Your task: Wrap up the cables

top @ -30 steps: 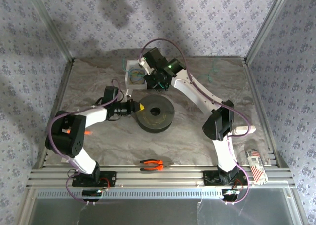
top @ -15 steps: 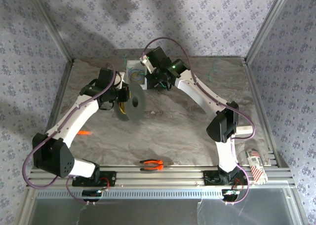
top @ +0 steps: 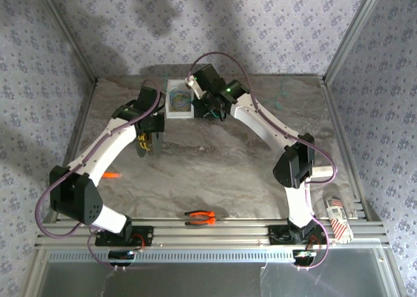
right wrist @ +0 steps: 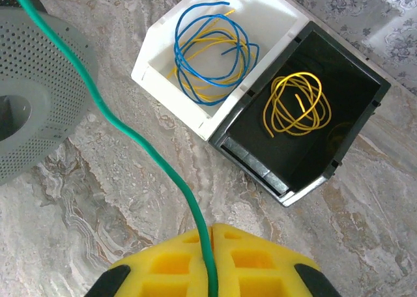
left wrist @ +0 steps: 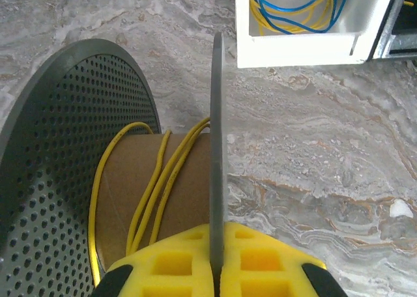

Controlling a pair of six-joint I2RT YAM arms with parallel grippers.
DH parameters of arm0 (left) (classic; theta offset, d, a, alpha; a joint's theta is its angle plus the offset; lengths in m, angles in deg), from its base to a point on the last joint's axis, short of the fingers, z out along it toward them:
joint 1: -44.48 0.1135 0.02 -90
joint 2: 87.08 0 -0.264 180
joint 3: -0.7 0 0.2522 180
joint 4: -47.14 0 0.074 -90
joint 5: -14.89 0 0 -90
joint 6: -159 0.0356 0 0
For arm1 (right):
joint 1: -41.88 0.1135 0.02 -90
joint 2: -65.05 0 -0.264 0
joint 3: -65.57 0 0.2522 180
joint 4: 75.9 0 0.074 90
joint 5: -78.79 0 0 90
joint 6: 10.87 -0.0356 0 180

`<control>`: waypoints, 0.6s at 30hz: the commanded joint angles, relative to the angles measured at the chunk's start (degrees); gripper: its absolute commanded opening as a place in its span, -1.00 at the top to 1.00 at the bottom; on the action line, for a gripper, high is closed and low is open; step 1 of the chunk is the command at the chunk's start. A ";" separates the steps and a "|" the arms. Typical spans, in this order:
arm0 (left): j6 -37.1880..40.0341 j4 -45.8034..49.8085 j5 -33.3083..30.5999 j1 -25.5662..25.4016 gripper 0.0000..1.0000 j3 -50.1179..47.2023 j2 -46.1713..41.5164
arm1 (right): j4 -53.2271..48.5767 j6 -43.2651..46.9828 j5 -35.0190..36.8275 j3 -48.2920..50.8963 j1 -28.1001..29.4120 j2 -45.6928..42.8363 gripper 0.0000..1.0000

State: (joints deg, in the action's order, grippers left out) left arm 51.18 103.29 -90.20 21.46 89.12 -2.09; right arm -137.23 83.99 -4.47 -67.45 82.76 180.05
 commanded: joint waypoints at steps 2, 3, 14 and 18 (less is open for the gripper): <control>-0.98 3.96 -1.10 -0.09 0.93 -0.40 2.73 | 0.76 -1.35 -0.52 0.79 -0.33 -2.50 1.00; -0.99 4.06 -0.99 -0.09 0.83 -0.32 2.74 | 0.88 -1.35 -0.61 0.80 -0.28 -2.42 1.00; 2.15 10.43 -0.49 -0.09 0.13 7.08 0.38 | 1.23 -1.78 -1.79 0.78 -0.37 -2.06 1.00; 3.51 15.57 -3.00 -0.09 -0.29 12.78 -4.01 | 1.50 -2.12 -2.27 1.35 -0.28 -2.23 1.00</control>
State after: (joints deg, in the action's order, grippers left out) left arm 53.36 113.06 -90.99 21.48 97.14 -0.93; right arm -136.05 83.12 -5.96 -67.01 82.72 179.89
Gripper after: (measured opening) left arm 0.610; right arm 0.078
